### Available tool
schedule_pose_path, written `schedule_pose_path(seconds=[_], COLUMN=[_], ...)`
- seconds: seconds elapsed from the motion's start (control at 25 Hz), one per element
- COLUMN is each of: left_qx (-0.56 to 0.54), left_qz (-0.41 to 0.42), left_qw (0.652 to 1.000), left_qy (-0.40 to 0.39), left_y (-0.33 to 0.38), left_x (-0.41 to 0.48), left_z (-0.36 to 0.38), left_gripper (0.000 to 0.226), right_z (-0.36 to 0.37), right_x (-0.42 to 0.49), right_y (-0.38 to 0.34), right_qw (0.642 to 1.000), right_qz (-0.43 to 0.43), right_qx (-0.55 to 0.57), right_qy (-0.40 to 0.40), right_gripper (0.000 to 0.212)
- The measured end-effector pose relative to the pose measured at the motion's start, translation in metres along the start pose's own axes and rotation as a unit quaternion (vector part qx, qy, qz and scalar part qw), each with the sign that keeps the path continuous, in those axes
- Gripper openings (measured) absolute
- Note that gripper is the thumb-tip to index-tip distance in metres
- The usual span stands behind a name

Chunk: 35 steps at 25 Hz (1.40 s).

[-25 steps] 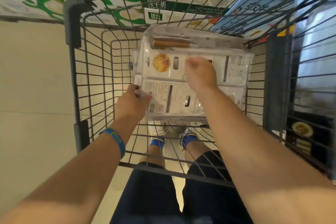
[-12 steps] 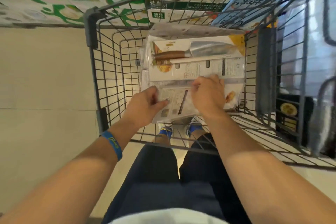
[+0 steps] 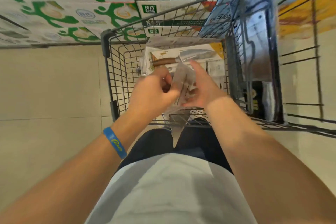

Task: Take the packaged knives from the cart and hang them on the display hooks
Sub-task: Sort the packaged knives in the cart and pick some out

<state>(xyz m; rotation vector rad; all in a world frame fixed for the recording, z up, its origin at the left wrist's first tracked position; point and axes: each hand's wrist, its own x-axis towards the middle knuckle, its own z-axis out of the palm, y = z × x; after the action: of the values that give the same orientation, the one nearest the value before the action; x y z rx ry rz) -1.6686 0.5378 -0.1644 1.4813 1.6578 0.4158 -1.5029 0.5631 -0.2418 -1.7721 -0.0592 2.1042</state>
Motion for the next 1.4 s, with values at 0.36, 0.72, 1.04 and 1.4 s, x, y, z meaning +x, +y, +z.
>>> schedule_pose_path(seconds=[0.36, 0.72, 1.04, 1.4], left_qx=[-0.042, -0.492, -0.59, -0.136], left_qz=[0.17, -0.252, -0.127, -0.134], left_qw=[0.984, 0.83, 0.797, 0.974], left_qy=[-0.036, -0.08, -0.015, -0.125], left_y=[0.02, 0.008, 0.093, 0.142], left_x=[-0.05, -0.027, -0.008, -0.01], left_z=[-0.009, -0.017, 0.018, 0.095], left_gripper=[0.031, 0.051, 0.042, 0.051], right_z=[-0.006, -0.025, -0.054, -0.149], right_x=[-0.066, -0.116, -0.172, -0.221], right_y=[-0.029, -0.004, -0.056, -0.095], right_qw=[0.99, 0.963, 0.892, 0.792], right_qz=[-0.14, -0.155, -0.355, -0.549], right_qx=[0.013, -0.001, -0.279, -0.173], right_qy=[-0.03, -0.221, 0.001, 0.204], right_gripper=[0.032, 0.056, 0.077, 0.019])
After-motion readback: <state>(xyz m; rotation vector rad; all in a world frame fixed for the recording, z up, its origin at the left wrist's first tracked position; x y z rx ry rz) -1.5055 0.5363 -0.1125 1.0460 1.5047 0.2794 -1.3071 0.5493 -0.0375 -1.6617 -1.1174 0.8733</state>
